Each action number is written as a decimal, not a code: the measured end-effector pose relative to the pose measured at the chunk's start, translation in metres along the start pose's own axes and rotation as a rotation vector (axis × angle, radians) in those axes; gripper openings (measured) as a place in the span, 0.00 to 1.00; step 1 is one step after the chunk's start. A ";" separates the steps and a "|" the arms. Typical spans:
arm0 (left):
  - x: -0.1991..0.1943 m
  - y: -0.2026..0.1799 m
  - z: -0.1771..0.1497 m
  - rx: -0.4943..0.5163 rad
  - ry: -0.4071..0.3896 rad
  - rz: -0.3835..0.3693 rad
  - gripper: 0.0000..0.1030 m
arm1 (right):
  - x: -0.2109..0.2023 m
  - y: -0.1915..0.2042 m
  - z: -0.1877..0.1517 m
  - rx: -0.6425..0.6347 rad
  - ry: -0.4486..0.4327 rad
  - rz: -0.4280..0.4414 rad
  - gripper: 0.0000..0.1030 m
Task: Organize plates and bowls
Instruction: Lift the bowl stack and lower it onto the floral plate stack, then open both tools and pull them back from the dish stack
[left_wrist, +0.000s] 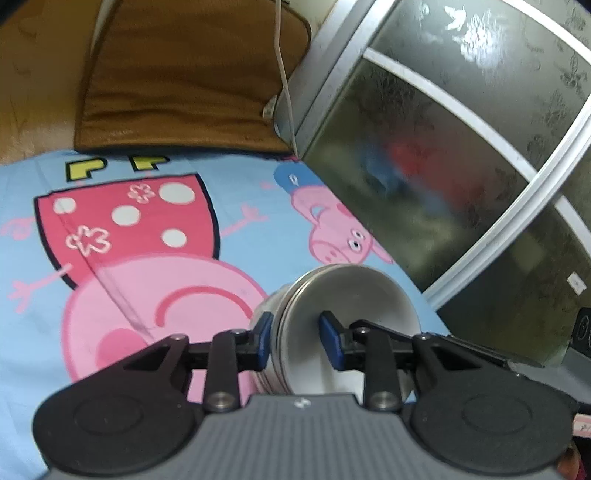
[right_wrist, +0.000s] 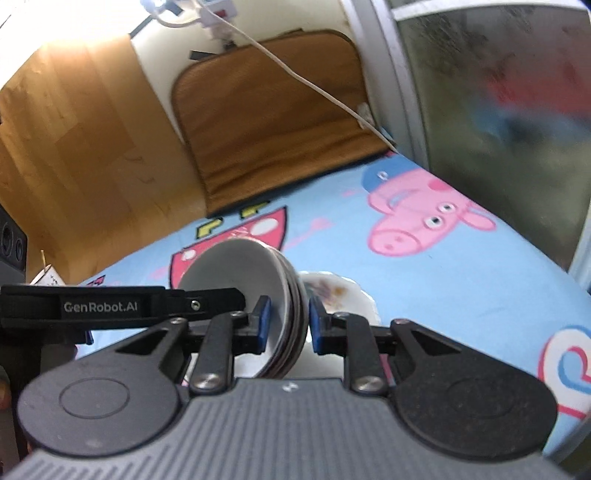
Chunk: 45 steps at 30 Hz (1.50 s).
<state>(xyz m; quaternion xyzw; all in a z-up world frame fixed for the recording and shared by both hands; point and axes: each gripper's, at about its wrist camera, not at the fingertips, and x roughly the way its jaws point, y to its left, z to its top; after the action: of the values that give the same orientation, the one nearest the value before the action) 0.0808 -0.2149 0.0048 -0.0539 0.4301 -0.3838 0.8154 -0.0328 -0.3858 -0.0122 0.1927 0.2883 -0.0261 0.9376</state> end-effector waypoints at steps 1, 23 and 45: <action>0.002 0.000 0.000 -0.002 0.009 0.003 0.27 | 0.002 -0.002 0.000 0.003 0.009 -0.006 0.24; -0.022 0.017 0.002 -0.021 -0.077 0.057 0.59 | 0.023 0.004 0.003 -0.064 -0.082 -0.083 0.38; -0.049 0.014 -0.018 0.076 -0.147 0.154 0.75 | -0.033 0.009 -0.016 0.015 -0.279 -0.109 0.46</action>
<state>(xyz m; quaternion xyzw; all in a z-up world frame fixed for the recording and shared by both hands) 0.0591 -0.1678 0.0197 -0.0178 0.3573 -0.3310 0.8732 -0.0675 -0.3737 -0.0035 0.1783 0.1649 -0.1055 0.9643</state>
